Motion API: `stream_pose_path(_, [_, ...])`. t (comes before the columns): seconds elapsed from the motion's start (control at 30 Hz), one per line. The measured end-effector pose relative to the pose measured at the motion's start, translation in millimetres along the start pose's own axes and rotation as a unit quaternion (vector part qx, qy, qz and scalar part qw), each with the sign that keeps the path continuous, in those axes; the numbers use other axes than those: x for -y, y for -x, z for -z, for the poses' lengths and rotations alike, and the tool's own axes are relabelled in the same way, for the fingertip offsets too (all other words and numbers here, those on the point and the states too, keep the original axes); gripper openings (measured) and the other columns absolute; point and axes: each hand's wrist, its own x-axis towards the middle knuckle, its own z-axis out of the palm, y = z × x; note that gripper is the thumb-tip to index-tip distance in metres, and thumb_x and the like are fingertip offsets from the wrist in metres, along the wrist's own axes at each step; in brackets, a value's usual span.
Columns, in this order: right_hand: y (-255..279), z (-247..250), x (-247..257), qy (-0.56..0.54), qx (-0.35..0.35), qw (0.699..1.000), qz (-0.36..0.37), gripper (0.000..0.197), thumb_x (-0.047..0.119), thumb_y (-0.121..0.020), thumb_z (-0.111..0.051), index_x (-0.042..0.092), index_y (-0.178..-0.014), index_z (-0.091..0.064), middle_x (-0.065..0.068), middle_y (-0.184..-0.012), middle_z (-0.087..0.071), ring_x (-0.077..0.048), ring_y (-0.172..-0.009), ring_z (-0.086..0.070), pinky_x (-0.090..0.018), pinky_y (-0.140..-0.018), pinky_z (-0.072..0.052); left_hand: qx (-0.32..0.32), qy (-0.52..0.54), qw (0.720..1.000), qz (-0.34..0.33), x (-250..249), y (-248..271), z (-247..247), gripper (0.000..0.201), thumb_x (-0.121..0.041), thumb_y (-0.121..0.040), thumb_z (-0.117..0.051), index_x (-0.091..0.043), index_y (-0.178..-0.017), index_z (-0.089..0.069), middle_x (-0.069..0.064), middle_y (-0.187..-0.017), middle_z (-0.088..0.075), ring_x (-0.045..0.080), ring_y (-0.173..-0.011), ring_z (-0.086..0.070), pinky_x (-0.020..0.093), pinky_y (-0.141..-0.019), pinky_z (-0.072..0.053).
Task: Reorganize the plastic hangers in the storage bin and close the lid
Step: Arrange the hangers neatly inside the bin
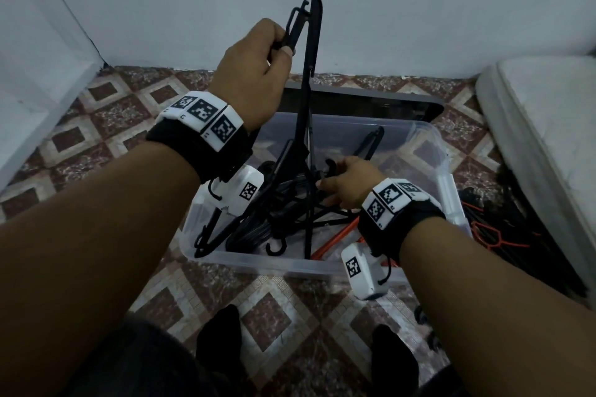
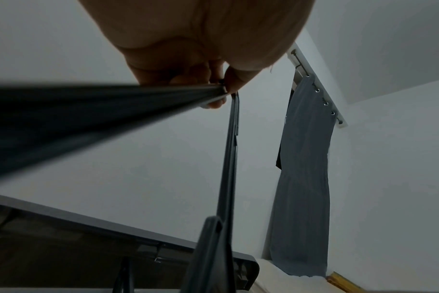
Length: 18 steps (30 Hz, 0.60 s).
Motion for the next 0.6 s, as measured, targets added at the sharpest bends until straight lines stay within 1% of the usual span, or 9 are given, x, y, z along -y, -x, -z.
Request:
stream_pose_path(0.07, [0.7,-3.5,1.0,-0.052,0.005,0.999,-0.012,0.036,0.012,-0.083,-0.075,0.012,-0.114,-0.057,-0.014,-0.097,-0.072,-0.026,-0.072,-0.072,-0.02,-0.042,-0.046,-0.001,0.0,1.0,0.003,2.3,0.2,0.8,0.016,-0.031,-0.098,-0.042,-0.018,-0.099,-0.05,-0.013,-0.07,-0.051,0.004,-0.055,-0.044,0.013,-0.051,-0.033])
stream_pose_path(0.17, [-2.1,-6.1,-0.5,-0.097,0.001,0.995,-0.02,0.05,0.001,-0.083,-0.071,0.013,-0.127,-0.051,-0.021,-0.105,-0.069,-0.027,-0.069,-0.068,-0.018,-0.039,-0.044,0.028,-0.024,0.999,-0.021,5.0,1.5,1.5,0.017,-0.034,-0.098,-0.044,-0.019,-0.103,-0.051,-0.014,-0.075,-0.053,0.003,-0.056,-0.046,0.008,-0.051,-0.032])
stream_pose_path(0.23, [-4.8,-5.6,-1.1,-0.121,-0.003,0.992,-0.025,0.06,-0.004,-0.083,-0.07,0.016,-0.133,-0.043,-0.025,-0.11,-0.065,-0.028,-0.068,-0.067,-0.019,-0.039,-0.045,0.066,-0.047,0.996,-0.042,6.7,4.4,-1.1,0.017,-0.036,-0.098,-0.044,-0.021,-0.105,-0.051,-0.012,-0.078,-0.056,0.003,-0.061,-0.05,0.012,-0.054,-0.034])
stream_pose_path(0.3, [-7.5,-4.8,-1.3,-0.127,-0.003,0.992,-0.026,0.064,-0.004,-0.081,-0.072,0.019,-0.133,-0.042,-0.026,-0.108,-0.065,-0.028,-0.069,-0.067,-0.022,-0.043,-0.047,0.096,-0.065,0.992,-0.058,8.0,8.2,-6.8,0.016,-0.036,-0.098,-0.045,-0.023,-0.105,-0.05,-0.01,-0.079,-0.057,0.004,-0.065,-0.051,0.02,-0.055,-0.034])
stream_pose_path(0.37, [-9.2,-4.0,-2.0,-0.132,-0.005,0.991,-0.028,0.063,-0.004,-0.079,-0.073,0.019,-0.13,-0.044,-0.026,-0.105,-0.066,-0.027,-0.065,-0.067,-0.022,-0.042,-0.047,0.115,-0.08,0.987,-0.074,8.1,11.5,-14.6,0.016,-0.034,-0.098,-0.046,-0.022,-0.107,-0.05,-0.009,-0.079,-0.056,0.008,-0.065,-0.049,0.025,-0.057,-0.031])
stream_pose_path(0.43, [-10.4,-3.5,-2.4,-0.124,-0.016,0.992,-0.025,0.062,-0.003,-0.077,-0.075,0.019,-0.127,-0.046,-0.025,-0.106,-0.066,-0.027,-0.066,-0.067,-0.021,-0.041,-0.046,0.131,-0.089,0.984,-0.088,7.6,12.8,-21.6,0.017,-0.033,-0.098,-0.046,-0.021,-0.11,-0.05,-0.011,-0.078,-0.054,0.006,-0.065,-0.047,0.025,-0.057,-0.03])
stream_pose_path(0.5, [-11.7,-3.0,-3.1,-0.091,-0.028,0.995,-0.017,0.059,0.001,-0.078,-0.076,0.02,-0.125,-0.047,-0.022,-0.102,-0.067,-0.027,-0.069,-0.067,-0.025,-0.047,-0.048,0.141,-0.093,0.981,-0.098,7.3,11.9,-25.5,0.018,-0.033,-0.098,-0.046,-0.02,-0.11,-0.05,-0.012,-0.077,-0.052,0.004,-0.063,-0.045,0.025,-0.056,-0.029])
stream_pose_path(0.53, [-11.6,-1.8,-3.5,-0.076,-0.036,0.996,-0.013,0.056,0.002,-0.079,-0.075,0.02,-0.124,-0.048,-0.02,-0.099,-0.069,-0.026,-0.069,-0.067,-0.027,-0.051,-0.05,0.145,-0.097,0.979,-0.101,7.4,11.2,-26.1,0.018,-0.033,-0.098,-0.046,-0.02,-0.11,-0.05,-0.012,-0.077,-0.051,0.005,-0.064,-0.043,0.027,-0.058,-0.028])
stream_pose_path(0.6, [-10.8,1.2,-4.0,-0.05,-0.055,0.997,-0.003,0.045,0.004,-0.081,-0.073,0.018,-0.119,-0.055,-0.016,-0.093,-0.07,-0.024,-0.07,-0.067,-0.03,-0.058,-0.053,0.152,-0.103,0.978,-0.102,8.7,9.9,-24.6,0.016,-0.032,-0.098,-0.045,-0.021,-0.109,-0.05,-0.01,-0.081,-0.051,0.01,-0.067,-0.044,0.028,-0.062,-0.028])
